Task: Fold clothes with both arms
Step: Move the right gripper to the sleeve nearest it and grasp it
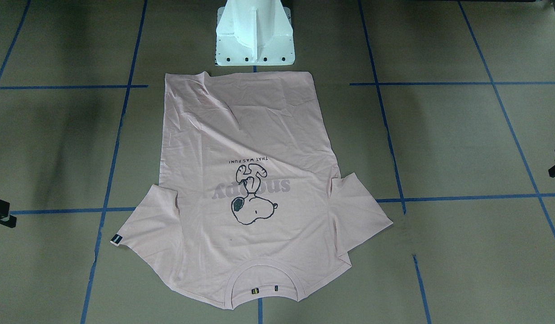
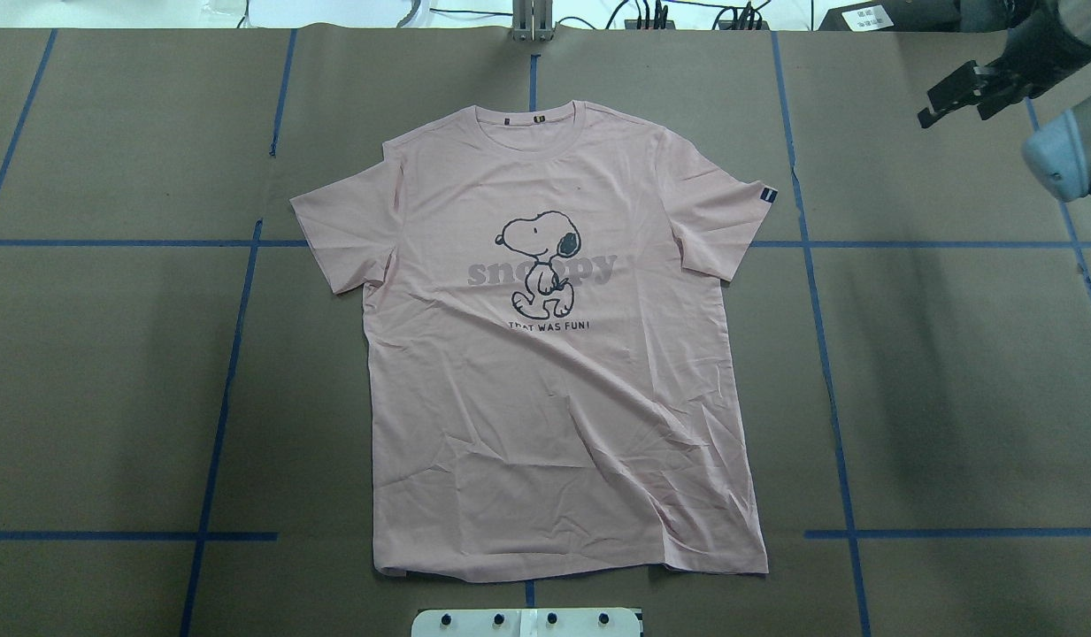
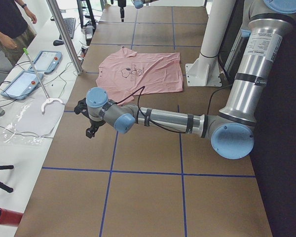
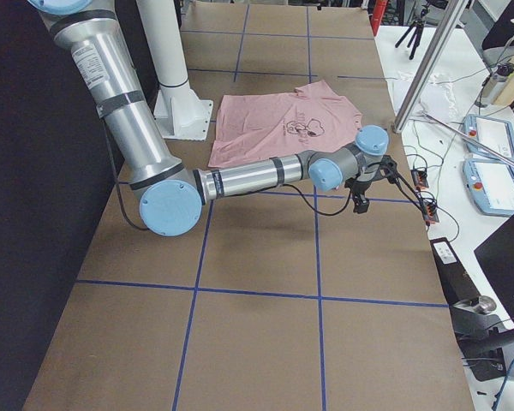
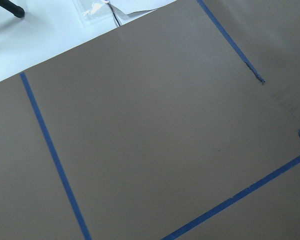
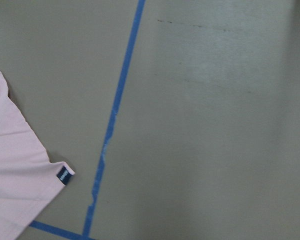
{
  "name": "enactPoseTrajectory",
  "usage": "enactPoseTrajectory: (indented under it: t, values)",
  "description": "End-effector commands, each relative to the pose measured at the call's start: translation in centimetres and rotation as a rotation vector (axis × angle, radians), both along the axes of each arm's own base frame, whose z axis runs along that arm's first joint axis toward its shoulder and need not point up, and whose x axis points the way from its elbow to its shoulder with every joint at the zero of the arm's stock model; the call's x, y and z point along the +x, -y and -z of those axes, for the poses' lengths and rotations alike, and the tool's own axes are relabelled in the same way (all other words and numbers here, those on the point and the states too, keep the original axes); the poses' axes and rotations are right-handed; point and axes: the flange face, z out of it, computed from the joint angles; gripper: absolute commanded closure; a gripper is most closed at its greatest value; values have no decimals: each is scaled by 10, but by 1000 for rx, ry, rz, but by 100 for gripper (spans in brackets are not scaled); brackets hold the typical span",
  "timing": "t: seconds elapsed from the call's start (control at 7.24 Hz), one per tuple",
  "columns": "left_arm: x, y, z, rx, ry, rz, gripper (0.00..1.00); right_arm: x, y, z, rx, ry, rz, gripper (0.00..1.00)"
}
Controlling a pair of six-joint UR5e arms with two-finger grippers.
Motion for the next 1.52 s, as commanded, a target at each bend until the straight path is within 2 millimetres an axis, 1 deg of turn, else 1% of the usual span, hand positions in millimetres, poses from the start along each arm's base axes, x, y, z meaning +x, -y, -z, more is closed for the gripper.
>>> enactPoseTrajectory:
  t: [0.0, 0.14, 0.28, 0.41, 0.55, 0.69, 0.83, 0.97, 1.1, 1.24, 1.38]
  values:
    - [11, 3, -1, 41, -21, 1, 0, -95, 6, 49, -55, -13, -90, 0]
    - [15, 12, -1, -29, -43, 44, 0, -136, 0, 46, -84, 41, -133, 0]
    - [43, 22, 15, -86, -47, 89, 0, -170, -4, 20, -55, 49, -176, 0]
    - [49, 26, 16, -86, -7, 144, 0, -189, -9, 13, -33, 16, -193, 0]
    - [50, 25, 17, -86, -8, 143, 0, -193, -11, 5, -44, -6, -186, 0]
    - [50, 25, 16, -85, -8, 142, 0, -197, -14, 4, -50, -11, -175, 0]
    - [50, 25, 16, -84, -7, 141, 0, -218, -30, -6, -59, -25, -143, 0]
    - [50, 24, 15, -84, -7, 139, 0, -221, -31, -4, -55, -25, -140, 0]
    - [50, 23, 14, -80, -8, 138, 0, -227, -33, -6, -56, -37, -139, 1]
    - [48, 20, 11, -69, -12, 140, 0, -227, -32, -6, -54, -49, -137, 2]
    - [48, 19, 10, -65, -12, 139, 0, -227, -32, -7, -50, -53, -134, 8]
